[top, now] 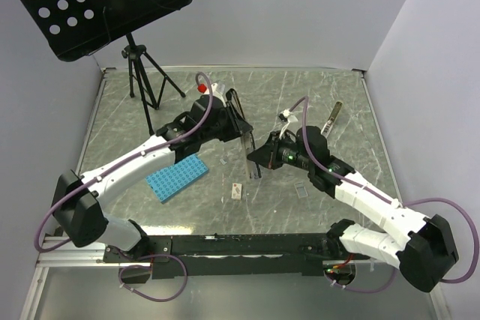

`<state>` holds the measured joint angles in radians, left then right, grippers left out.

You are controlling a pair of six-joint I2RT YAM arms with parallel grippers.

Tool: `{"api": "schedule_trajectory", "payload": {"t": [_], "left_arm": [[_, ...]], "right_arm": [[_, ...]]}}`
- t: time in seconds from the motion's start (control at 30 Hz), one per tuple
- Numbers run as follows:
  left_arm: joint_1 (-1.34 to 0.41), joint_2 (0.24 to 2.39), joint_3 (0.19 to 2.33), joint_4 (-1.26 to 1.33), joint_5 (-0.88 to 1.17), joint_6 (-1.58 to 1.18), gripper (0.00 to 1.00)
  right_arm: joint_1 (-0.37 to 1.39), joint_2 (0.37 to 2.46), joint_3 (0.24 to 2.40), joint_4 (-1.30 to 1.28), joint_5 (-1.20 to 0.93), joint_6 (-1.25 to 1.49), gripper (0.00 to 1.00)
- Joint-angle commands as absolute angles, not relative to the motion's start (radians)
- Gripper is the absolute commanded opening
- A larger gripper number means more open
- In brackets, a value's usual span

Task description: Unload the staples from the stapler

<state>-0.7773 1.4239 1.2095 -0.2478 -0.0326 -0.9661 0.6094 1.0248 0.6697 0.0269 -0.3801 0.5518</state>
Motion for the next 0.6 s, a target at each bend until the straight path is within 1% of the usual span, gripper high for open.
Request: {"api": "schedule_trajectory", "payload": {"t": [0.0, 0.07, 0.1, 0.17, 0.2, 0.27, 0.3, 0.37, 0.43, 0.57], "left_arm": [[-0.756, 1.341, 1.210, -0.126, 0.041, -0.983, 0.27], [-0.746, 1.336, 1.209, -0.129, 0.057, -0.979, 0.42], [-0.744, 1.336, 1.207, -0.132, 0.069, -0.977, 0.55], [-0.739, 1.332, 1.210, -0.141, 0.083, -0.963, 0.65], [-0.738, 1.330, 1.212, -0.143, 0.086, -0.959, 0.74], [-0.733, 1.324, 1.221, -0.149, 0.110, -0.934, 0.82], [-0.733, 1.322, 1.224, -0.150, 0.120, -0.927, 0.88], [-0.730, 1.319, 1.239, -0.169, 0.147, -0.890, 0.93], [-0.729, 1.316, 1.249, -0.187, 0.169, -0.855, 0.95], [-0.729, 1.279, 1.232, -0.242, 0.138, -0.725, 0.99]], "right_arm": [[0.600, 0.997, 0.712, 0.005, -0.267, 0.557, 0.00], [0.600, 0.994, 0.722, -0.028, -0.255, 0.552, 0.00], [0.600, 0.996, 0.729, -0.035, -0.250, 0.549, 0.00], [0.600, 1.006, 0.753, -0.075, -0.239, 0.541, 0.00], [0.598, 1.017, 0.762, -0.092, -0.232, 0.538, 0.00], [0.598, 1.032, 0.790, -0.135, -0.207, 0.529, 0.00], [0.597, 1.046, 0.798, -0.143, -0.201, 0.526, 0.00], [0.595, 1.064, 0.822, -0.167, -0.177, 0.515, 0.00], [0.586, 1.080, 0.841, -0.182, -0.163, 0.500, 0.00], [0.537, 1.135, 0.914, -0.253, -0.108, 0.457, 0.00]]}}
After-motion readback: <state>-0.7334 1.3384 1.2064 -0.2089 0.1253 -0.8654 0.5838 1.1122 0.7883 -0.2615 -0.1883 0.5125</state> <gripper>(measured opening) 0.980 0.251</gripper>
